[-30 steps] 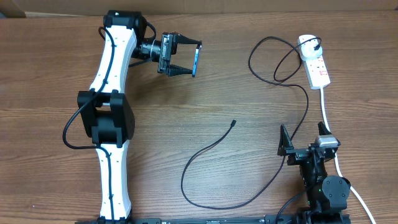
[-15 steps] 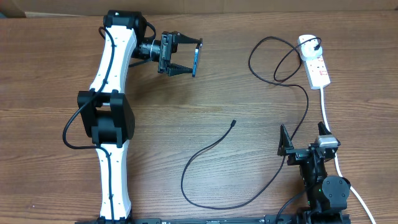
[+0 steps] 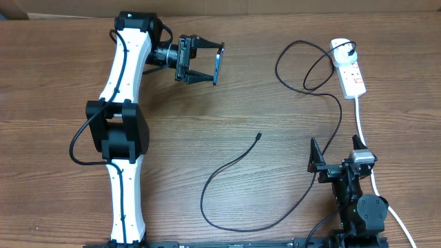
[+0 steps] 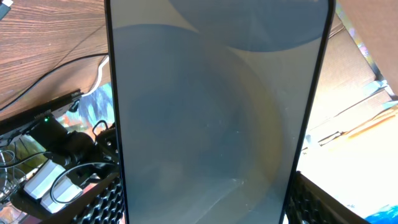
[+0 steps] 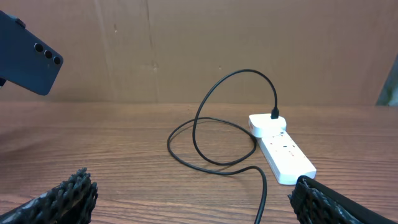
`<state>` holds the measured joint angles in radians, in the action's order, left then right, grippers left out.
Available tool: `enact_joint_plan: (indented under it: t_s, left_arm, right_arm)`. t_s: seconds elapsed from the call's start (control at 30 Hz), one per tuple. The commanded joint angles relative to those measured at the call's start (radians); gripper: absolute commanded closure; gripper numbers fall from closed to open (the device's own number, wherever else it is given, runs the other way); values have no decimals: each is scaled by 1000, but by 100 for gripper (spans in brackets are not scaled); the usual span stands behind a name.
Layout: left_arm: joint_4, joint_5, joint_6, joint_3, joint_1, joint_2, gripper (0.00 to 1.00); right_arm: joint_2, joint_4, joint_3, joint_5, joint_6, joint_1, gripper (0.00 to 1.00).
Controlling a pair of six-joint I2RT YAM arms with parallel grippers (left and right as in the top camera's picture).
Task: Plug charger to phone and switch on socket
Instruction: 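Hold the phone raised upright in the left gripper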
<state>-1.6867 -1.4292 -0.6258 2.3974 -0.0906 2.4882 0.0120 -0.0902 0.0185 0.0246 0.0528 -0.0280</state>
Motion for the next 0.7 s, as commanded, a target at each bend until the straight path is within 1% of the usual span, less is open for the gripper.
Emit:
enact_joint_plan:
  t_s: [0.0,0.37,0.57,0.67]
  left_arm:
    - [-3,-64,21,29,5,0,36]
    - [-3,12,21,29,-2,0,35]
    - [-3,21,21,29,-2,0,35]
    - [-3,60,20,29,-2,0,35]
  right_arm:
    - [-9,6,-10,-8,4,-5,0]
    - [-9,6,-10,-8,4,-5,0]
    - [-9,6,-10,-8,4,-5,0]
    - [-9,6,-10,-8,4,-5,0]
